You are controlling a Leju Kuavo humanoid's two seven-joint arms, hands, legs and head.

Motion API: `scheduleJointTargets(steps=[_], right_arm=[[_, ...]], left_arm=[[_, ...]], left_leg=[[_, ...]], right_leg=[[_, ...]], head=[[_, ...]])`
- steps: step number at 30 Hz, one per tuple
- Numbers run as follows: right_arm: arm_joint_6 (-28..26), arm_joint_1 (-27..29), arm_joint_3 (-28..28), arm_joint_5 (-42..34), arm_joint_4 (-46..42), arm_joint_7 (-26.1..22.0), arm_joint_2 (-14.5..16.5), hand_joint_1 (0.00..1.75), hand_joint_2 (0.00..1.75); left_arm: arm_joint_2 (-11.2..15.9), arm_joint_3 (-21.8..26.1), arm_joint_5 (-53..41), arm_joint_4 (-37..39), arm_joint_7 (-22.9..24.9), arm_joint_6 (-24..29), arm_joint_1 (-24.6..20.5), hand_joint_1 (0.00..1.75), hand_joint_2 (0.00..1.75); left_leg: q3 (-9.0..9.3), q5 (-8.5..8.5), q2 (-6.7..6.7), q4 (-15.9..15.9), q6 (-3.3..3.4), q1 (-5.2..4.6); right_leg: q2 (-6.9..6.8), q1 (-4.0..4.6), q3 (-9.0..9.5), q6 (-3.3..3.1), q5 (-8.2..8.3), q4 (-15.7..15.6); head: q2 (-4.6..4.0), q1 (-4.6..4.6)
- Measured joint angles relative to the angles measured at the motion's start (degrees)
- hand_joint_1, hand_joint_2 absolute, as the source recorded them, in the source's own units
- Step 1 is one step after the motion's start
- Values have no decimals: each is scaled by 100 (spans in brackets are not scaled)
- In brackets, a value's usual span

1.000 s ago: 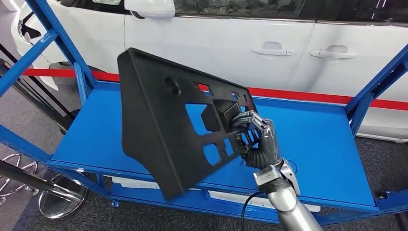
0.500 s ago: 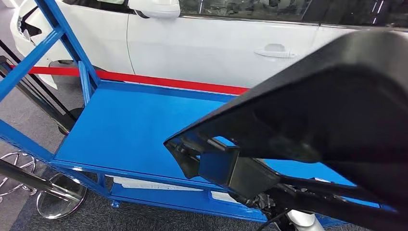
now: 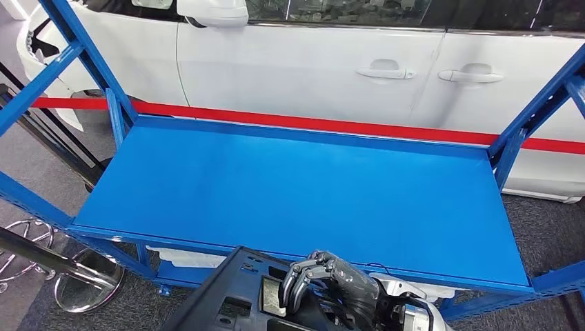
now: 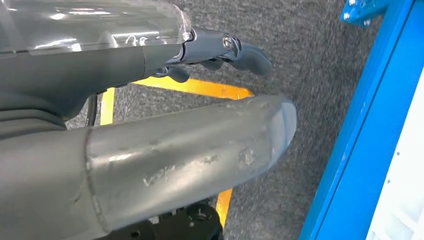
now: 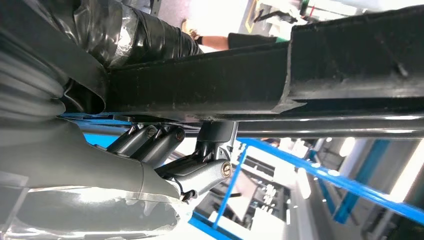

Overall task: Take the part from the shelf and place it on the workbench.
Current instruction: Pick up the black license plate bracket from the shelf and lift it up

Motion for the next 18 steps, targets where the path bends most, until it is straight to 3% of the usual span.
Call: scheduleJointTargets(steps=[3, 4, 5, 6, 7, 9, 10, 11, 14, 16, 18], right_arm=[[33, -25, 35, 20, -39, -50, -11, 169, 175], [43, -25, 37, 24, -40, -58, -17, 169, 175], [58, -25, 38, 24, -40, -63, -24, 169, 175], [78, -28, 39, 24, -40, -66, -28, 169, 175], [98, -35, 40, 22, -41, -67, -32, 169, 175], [135, -57, 42, 1, -43, -68, -40, 169, 175], [154, -68, 43, -22, -47, -67, -46, 169, 175], [176, -77, 43, -47, -49, -64, -56, 169, 175], [230, -93, 44, -97, -60, -45, -107, 169, 175], [251, -117, 44, -101, -70, -38, -157, 169, 175], [268, -141, 44, -97, -73, -37, -198, 169, 175]], left_arm=[[5, 1, -39, 0, -20, 14, -12, 0, 0], [6, 1, -49, 0, -25, 17, -13, 0, 0], [6, 1, -59, 0, -26, 19, -14, 0, 0], [6, 1, -71, 0, -27, 20, -14, 0, 0], [7, 1, -82, 0, -28, 23, -14, 0, 0], [14, 1, -102, 0, -28, 32, -24, 0, 0], [19, 1, -107, 0, -27, 38, -39, 0, 0], [21, 1, -111, 0, -26, 44, -55, 0, 0], [12, 1, -142, 0, -19, 53, -80, 0, 0], [1, 2, -166, 0, -18, 51, -80, 0, 0], [-7, 5, -175, 0, -19, 49, -76, 0, 0]], left_leg=[[-385, -694, 3, 1045, -41, 7], [-490, -855, 3, 1390, -49, 6], [-504, -900, 2, 1542, -49, 5], [-406, -835, -2, 1461, -37, 4], [-197, -684, -15, 1156, -16, 0], [317, -361, -74, 298, 50, -16], [485, -273, -101, -18, 78, -28], [562, -239, -119, -187, 103, -40], [534, -167, -101, -267, 193, -42], [478, -84, -58, -289, 278, -23], [395, -29, -10, -273, 324, -34]], right_leg=[[9, 20, -103, -86, 85, 4], [26, 35, -139, -96, 109, 12], [52, 47, -171, -97, 135, 17], [91, 55, -199, -91, 161, 20], [129, 59, -220, -81, 186, 20], [195, 70, -255, -53, 232, 30], [218, 76, -277, -28, 257, 38], [237, 80, -300, 5, 281, 42], [240, 77, -364, 122, 312, 54], [136, 69, -480, 191, 29, 347], [37, 44, -722, 251, -479, 1066]], head=[[0, -1], [0, -1], [0, -1], [0, -2], [0, -2], [0, -1], [0, -1], [0, -1], [0, 1], [0, 4], [0, 5]])
